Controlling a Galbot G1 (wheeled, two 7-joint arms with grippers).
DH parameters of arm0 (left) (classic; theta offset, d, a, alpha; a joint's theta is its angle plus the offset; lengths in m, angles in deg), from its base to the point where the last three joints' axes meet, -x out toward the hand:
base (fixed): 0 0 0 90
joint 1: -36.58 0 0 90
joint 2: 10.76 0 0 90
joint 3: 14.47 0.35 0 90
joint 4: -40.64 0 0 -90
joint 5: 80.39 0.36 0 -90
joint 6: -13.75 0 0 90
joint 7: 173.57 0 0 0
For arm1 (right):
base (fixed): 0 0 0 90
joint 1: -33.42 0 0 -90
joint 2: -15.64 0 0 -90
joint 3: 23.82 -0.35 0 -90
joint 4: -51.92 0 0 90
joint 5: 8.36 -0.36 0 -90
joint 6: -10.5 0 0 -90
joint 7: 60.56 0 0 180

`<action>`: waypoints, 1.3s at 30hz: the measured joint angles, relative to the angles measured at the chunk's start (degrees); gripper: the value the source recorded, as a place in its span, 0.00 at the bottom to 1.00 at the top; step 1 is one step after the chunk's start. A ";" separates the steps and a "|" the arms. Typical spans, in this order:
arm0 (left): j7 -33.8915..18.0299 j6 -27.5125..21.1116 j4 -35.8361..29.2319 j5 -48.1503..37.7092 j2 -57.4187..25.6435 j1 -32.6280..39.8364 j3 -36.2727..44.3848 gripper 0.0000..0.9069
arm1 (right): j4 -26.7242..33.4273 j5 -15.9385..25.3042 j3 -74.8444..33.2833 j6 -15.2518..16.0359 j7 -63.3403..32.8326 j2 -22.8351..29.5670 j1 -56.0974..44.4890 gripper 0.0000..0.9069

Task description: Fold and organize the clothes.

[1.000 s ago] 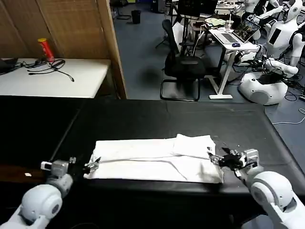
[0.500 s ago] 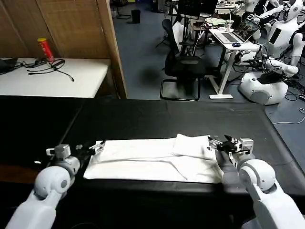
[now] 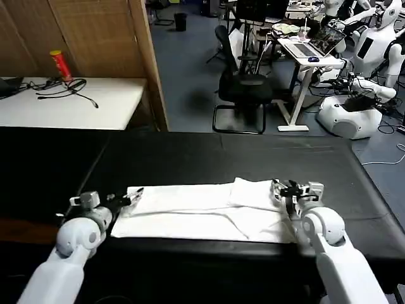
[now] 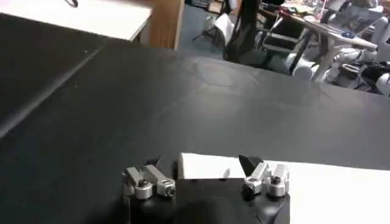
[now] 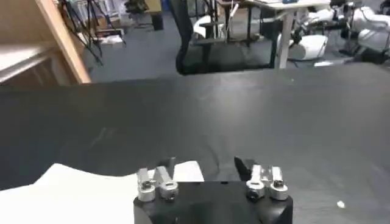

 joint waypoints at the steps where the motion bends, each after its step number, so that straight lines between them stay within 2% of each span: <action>1: -0.15 0.15 0.26 0.09 0.12 0.14 0.02 0.19 | 0.06 0.22 0.01 0.01 0.05 0.17 -0.01 0.12; 2: -0.16 0.17 0.49 0.23 0.15 0.24 0.04 0.06 | 0.08 0.43 0.02 0.00 0.08 0.32 -0.05 0.06; 3: -0.15 0.18 0.66 0.48 0.13 0.29 0.08 0.00 | 0.08 0.68 0.02 0.01 0.09 0.47 -0.14 0.03; 6: -0.14 0.17 1.22 1.87 0.10 0.49 0.51 0.00 | 0.12 2.10 -0.02 -0.27 0.07 1.03 -0.51 0.00; 13: 2.52 1.96 2.75 7.59 0.52 2.27 2.50 0.00 | 0.53 7.40 -0.73 -2.44 -0.05 2.44 -0.90 0.00; 19: 3.88 4.60 5.02 12.43 1.52 5.33 5.10 0.01 | 0.81 8.12 -1.70 -2.07 0.58 3.21 -0.76 0.00; 20: 3.89 4.77 5.34 12.94 1.62 5.80 5.42 0.24 | 0.65 7.97 -1.87 -1.65 1.14 3.12 -0.91 0.00; 21: 4.00 4.86 5.45 13.44 1.69 6.11 5.70 0.89 | 0.41 7.86 -2.01 -1.38 1.65 2.97 -1.12 0.97; 22: 4.24 5.21 5.45 14.05 1.71 6.27 5.98 0.97 | 0.02 7.67 -2.24 -1.23 2.29 2.70 -1.43 0.97; 28: 4.49 6.06 4.46 14.44 0.82 5.94 5.83 0.97 | -3.37 6.17 -3.87 -0.83 4.37 0.46 -3.77 0.97; 39: 4.07 5.92 -0.25 11.18 -0.10 1.63 1.51 0.97 | -13.81 2.78 -6.53 0.98 4.14 -2.38 -8.92 0.97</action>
